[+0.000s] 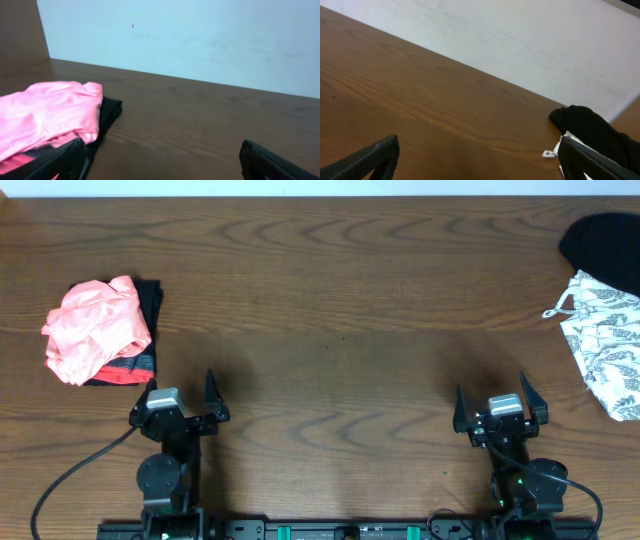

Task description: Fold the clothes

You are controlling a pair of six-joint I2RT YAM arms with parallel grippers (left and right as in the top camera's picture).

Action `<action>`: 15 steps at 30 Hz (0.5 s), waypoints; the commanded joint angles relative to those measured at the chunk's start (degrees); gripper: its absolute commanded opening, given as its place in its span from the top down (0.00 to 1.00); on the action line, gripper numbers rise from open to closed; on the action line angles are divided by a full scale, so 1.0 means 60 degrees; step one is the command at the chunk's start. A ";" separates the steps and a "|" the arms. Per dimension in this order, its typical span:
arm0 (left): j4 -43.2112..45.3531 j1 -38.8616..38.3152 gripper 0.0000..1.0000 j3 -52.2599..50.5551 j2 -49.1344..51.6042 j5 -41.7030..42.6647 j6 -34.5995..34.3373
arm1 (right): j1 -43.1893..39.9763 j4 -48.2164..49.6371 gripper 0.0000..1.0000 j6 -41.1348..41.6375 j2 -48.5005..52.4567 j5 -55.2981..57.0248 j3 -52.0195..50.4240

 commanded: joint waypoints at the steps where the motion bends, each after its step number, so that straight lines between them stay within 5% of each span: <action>1: 0.0157 0.0033 0.02 -0.0018 -0.0532 -0.0117 0.0674 | 0.0040 -0.0040 0.01 0.0142 -0.0066 0.0025 -0.0015; 15: -0.2288 0.0022 0.02 -0.0015 -0.1271 0.0182 0.1282 | 0.0040 -0.0044 0.01 0.0142 -0.0066 0.0029 -0.0015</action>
